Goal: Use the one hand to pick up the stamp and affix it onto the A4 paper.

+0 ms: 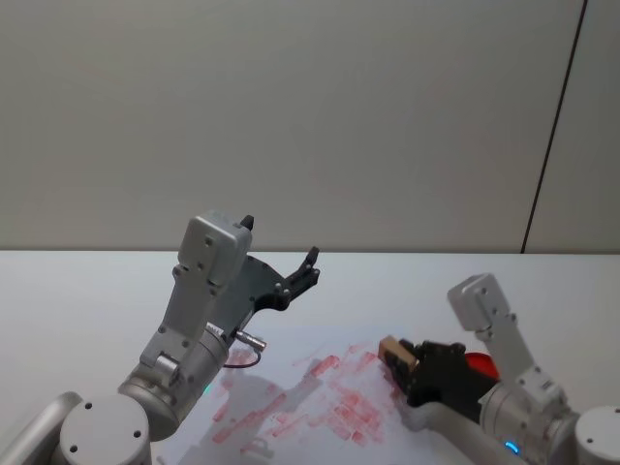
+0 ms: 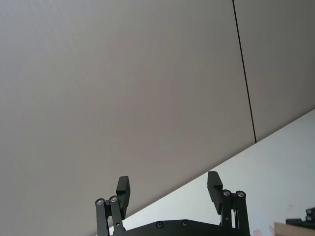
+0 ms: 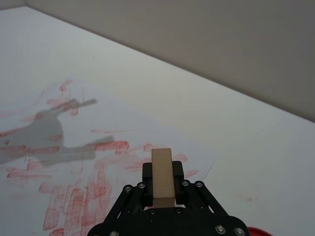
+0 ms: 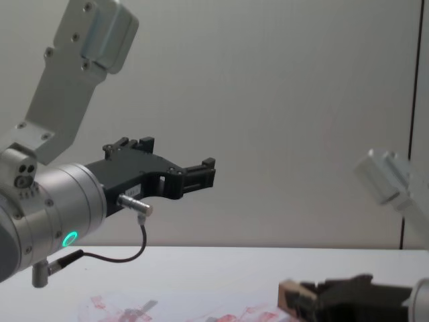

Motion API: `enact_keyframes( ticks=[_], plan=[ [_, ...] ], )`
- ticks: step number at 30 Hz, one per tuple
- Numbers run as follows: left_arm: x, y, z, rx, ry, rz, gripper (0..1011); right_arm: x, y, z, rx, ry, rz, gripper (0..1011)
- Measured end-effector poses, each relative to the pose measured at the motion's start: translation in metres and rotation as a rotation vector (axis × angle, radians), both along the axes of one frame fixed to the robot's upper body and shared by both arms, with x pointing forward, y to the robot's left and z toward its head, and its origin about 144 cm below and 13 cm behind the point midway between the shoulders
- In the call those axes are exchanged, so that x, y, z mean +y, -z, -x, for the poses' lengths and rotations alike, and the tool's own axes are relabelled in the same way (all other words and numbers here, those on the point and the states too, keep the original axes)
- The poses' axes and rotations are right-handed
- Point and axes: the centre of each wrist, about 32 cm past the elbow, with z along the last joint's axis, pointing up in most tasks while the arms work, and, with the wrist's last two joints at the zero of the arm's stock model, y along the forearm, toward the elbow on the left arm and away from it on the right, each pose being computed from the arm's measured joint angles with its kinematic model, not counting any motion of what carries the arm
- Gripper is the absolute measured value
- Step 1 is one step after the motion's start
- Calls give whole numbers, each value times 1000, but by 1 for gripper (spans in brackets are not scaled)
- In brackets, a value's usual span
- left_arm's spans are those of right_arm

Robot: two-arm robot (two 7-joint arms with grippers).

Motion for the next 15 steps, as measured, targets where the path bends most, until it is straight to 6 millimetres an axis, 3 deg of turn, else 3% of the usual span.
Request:
enact_keyframes(
  ticks=[15],
  plan=[
    [0, 0, 0, 0, 0, 0, 1002, -22, -24, -2, -116, 83, -69, 216]
  ],
)
